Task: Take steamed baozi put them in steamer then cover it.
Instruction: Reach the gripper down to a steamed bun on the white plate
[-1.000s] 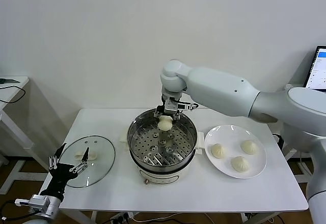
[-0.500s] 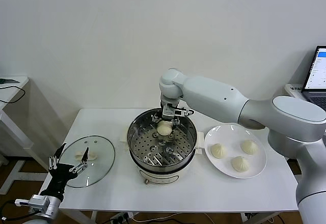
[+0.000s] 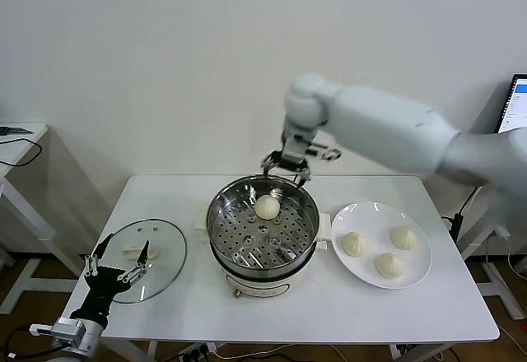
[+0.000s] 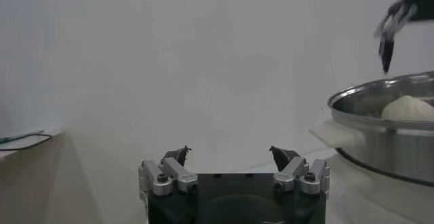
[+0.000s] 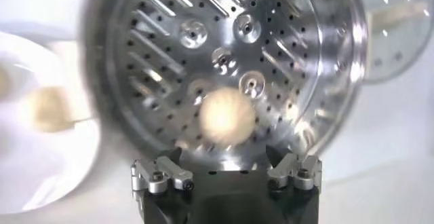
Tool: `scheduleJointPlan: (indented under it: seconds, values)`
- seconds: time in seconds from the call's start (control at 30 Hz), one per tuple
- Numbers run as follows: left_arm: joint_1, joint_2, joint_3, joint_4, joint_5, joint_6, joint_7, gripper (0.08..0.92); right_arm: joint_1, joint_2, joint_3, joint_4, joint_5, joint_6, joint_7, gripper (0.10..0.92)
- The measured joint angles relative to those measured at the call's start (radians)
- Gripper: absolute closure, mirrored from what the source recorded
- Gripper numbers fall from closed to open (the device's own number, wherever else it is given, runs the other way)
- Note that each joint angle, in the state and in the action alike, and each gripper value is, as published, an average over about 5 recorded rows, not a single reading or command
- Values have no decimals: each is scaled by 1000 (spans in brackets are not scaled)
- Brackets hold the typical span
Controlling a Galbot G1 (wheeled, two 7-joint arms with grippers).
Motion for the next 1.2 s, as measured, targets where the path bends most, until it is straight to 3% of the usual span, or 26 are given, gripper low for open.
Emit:
scheduleJointPlan:
  seconds: [0.27,0.5,1.2]
  values:
    - [9,2,15,-14,7,-2,0,177,8,-246,-48,81,123,-224,1,203]
    - [4,5,19,-17,8,-4,1,177,-102,-349,-23,90,164,-394,32,203]
    - [-17,3,42,20,18,-7,2,177,-452,-260,163,-111,97,-519,135,203]
